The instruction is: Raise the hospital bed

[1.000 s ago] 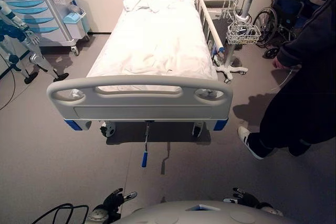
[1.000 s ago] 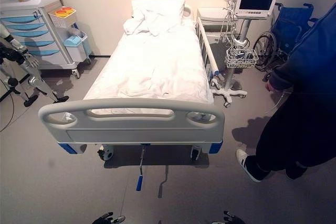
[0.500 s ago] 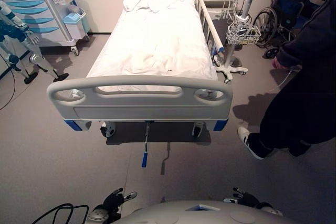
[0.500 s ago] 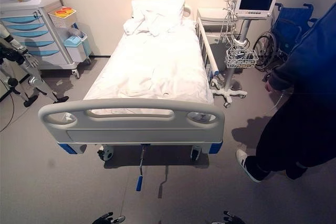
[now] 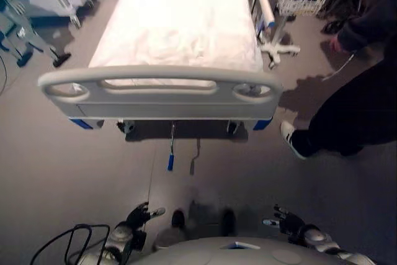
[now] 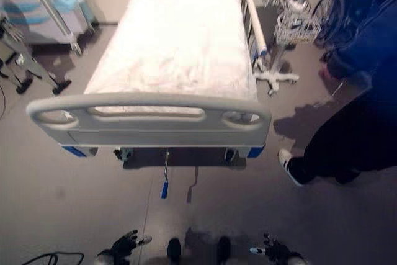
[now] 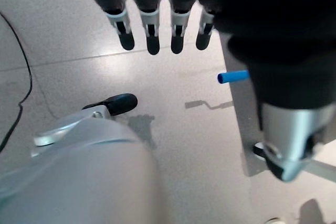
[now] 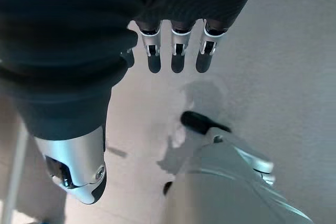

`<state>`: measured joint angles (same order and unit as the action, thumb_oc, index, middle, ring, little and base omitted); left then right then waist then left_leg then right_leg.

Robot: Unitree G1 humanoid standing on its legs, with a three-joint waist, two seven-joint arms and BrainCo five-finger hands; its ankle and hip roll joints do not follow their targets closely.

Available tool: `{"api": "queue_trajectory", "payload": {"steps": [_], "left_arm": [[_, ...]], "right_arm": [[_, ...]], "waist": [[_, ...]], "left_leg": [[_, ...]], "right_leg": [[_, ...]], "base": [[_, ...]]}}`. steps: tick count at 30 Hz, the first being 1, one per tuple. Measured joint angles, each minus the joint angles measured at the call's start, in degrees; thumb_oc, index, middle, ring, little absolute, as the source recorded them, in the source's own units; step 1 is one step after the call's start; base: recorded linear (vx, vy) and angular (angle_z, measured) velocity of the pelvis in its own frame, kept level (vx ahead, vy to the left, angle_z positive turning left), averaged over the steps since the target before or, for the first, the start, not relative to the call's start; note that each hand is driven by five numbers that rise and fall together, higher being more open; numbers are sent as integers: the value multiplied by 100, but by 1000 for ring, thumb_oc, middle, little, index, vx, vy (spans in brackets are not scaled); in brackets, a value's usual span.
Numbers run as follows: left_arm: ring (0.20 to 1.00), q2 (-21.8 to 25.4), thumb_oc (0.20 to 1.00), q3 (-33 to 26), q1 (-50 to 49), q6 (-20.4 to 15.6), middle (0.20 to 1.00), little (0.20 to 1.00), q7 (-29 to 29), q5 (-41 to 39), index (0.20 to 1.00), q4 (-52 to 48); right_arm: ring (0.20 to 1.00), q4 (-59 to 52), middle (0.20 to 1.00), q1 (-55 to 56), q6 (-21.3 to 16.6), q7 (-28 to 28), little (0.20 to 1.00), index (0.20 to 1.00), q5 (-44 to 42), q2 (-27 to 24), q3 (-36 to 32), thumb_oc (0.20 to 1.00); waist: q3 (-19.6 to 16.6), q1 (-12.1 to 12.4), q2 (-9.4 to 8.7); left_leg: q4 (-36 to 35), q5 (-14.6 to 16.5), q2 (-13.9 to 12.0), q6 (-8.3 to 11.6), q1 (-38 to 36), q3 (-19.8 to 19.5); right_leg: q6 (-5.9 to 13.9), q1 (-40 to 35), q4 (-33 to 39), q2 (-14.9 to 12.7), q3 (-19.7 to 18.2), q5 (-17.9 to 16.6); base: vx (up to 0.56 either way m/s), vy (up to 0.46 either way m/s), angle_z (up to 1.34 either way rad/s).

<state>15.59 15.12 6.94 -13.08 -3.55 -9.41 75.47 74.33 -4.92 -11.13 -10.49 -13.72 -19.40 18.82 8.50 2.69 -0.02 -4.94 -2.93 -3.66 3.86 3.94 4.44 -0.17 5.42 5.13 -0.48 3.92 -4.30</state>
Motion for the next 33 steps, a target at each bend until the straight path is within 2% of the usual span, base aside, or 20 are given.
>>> {"api": "queue_trajectory", "payload": {"steps": [2,4,7,9,10,19,27,33], "left_arm": [[1000,6,1000,-10,76,-5,1000,1000,35,-59,1000,-15],[1000,87,1000,181,393,-45,1000,1000,192,-112,1000,-125],[1000,116,1000,219,725,-84,1000,1000,291,-147,1000,-223],[1000,118,1000,330,841,-114,1000,1000,350,-153,1000,-223],[1000,118,1000,341,992,-142,1000,1000,399,-156,1000,-268],[1000,136,1000,741,1716,-238,1000,1000,691,-181,1000,-444],[1000,226,1000,843,2172,-317,1000,1000,892,-551,1000,-455],[1000,391,1000,867,2372,-421,1000,1000,1032,-762,1000,-466]], "right_arm": [[1000,-2,1000,-60,-1,22,1000,1000,0,2,0,1000],[1000,-152,1000,-213,-97,142,1000,1000,-53,-69,11,1000],[1000,-237,1000,-528,-109,244,1000,1000,-62,-125,15,1000],[1000,-258,1000,-595,-151,307,1000,1000,-123,-157,36,1000],[1000,-337,1000,-735,-220,392,1000,1000,-173,-169,37,1000],[1000,-894,1000,-1171,-399,728,1000,1000,-276,-232,254,1000],[1000,-1274,1000,-1373,-590,889,1000,1000,-276,-385,434,1000],[1000,-1461,1000,-1430,-695,1008,1000,1000,-275,-452,440,1000]], "waist": [[71,-1,5],[143,0,-15],[440,-16,-20],[479,-18,-23],[638,-18,-42],[1204,-28,-176],[1374,-45,-249],[1442,-173,-361]], "left_leg": [[-3,0,5,0,-21,0],[48,-8,2,3,347,0],[15,-145,17,-4,593,-4],[36,-151,15,-3,721,-2],[21,-187,15,-3,844,0],[95,-252,15,-12,1621,-12],[251,-251,8,-13,2200,-27],[473,-258,17,-22,2773,-82]], "right_leg": [[7,-20,1,2,4,9],[24,354,-47,3,-1,9],[-16,629,-50,7,-1,-129],[-15,756,-94,8,-6,-127],[-20,888,-92,11,-7,-159],[-31,1665,-175,8,-7,-216],[-38,2249,-329,5,-7,-220],[-48,2785,-530,-10,-5,-226]], "base": [[-69,-9,0],[-93,3,-2],[-74,-1,-1],[-61,0,-2],[-59,7,0],[-77,-1,0],[-46,-7,0],[-33,-9,2]]}}
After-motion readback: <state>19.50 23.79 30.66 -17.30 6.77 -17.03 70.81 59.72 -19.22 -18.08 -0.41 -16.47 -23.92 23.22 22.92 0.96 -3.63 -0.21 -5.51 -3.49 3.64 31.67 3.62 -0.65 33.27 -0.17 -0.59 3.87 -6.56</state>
